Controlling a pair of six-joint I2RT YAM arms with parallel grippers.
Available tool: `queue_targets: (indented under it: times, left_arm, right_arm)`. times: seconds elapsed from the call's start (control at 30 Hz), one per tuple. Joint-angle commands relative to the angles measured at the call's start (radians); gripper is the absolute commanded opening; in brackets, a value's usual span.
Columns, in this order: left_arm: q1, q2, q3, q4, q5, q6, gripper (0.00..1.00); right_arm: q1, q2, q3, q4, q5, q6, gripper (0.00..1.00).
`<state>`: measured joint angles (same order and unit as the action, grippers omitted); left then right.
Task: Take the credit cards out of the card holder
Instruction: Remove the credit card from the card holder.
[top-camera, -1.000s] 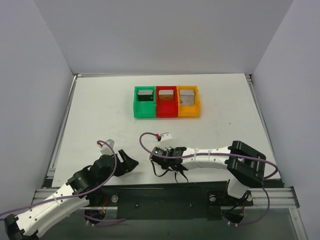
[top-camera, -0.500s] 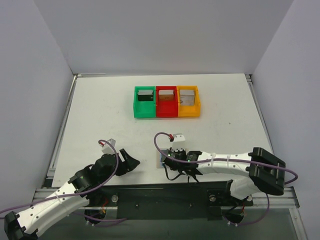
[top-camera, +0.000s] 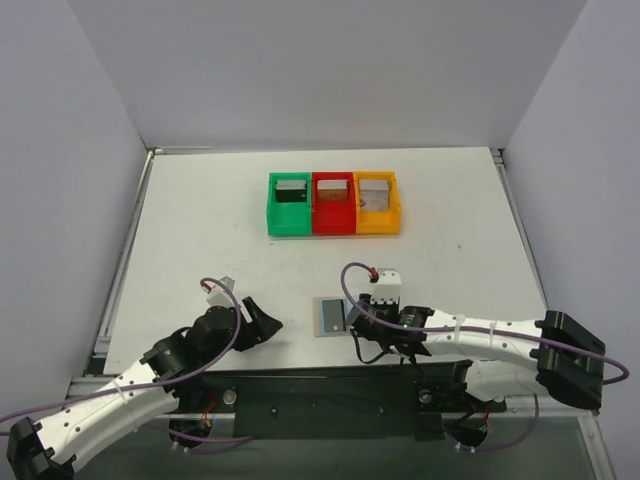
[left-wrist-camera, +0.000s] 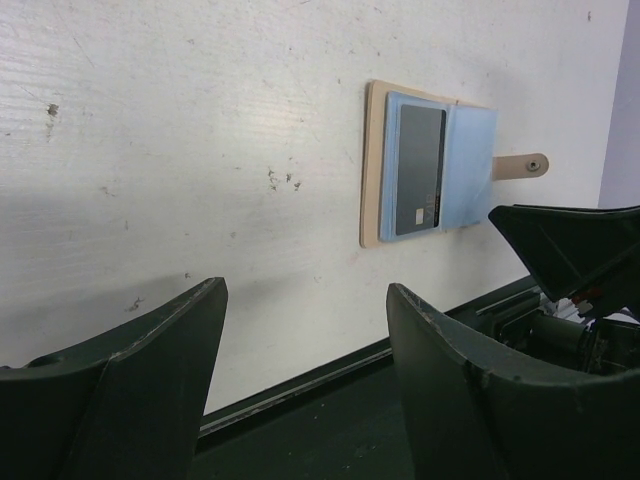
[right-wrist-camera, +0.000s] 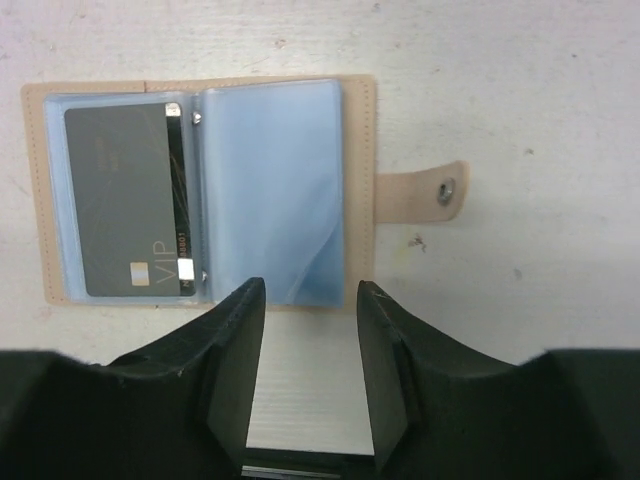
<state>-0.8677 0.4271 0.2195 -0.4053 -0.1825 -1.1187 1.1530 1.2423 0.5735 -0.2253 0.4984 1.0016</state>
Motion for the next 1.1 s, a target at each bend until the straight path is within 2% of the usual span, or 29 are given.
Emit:
queue_targets:
  times: [0.0,0.13,0.3,0.37,0.47,0.6,0.93,1.07]
  left_arm:
    - [0.003,0.013,-0.005,0.065,0.009,-0.010,0.75]
    - [0.003,0.025,-0.006,0.077,0.011,-0.009,0.75]
    - [0.003,0.067,-0.011,0.129,0.026,-0.013,0.75]
    - [0.001,0.097,-0.014,0.172,0.043,-0.013,0.74]
    - [-0.014,0.159,-0.005,0.253,0.080,-0.009,0.68]
    - [-0.050,0.301,0.047,0.348,0.097,0.008,0.64]
    - [-0.088,0.533,0.133,0.563,0.101,0.037,0.63]
    - [-0.093,0.616,0.185,0.605,0.120,0.054,0.68]
  right_arm:
    - [0.005,-0.084,-0.011,-0.101,0.077,0.034,0.41]
    - [0.019,-0.153,0.034,-0.126,0.091,-0.012,0.45]
    - [0.013,-0.152,0.069,0.065,-0.081,-0.177,0.40]
    - [-0.007,-0.109,0.083,0.122,-0.159,-0.199,0.36]
    - [-0.029,-0.018,0.091,0.170,-0.227,-0.207,0.23]
    - [-0.078,0.020,0.043,0.216,-0.284,-0.178,0.16]
    - [-0.122,-0.089,-0.147,0.234,-0.276,-0.117,0.20]
    - [-0.124,-0.119,-0.195,0.244,-0.274,-0.103,0.20]
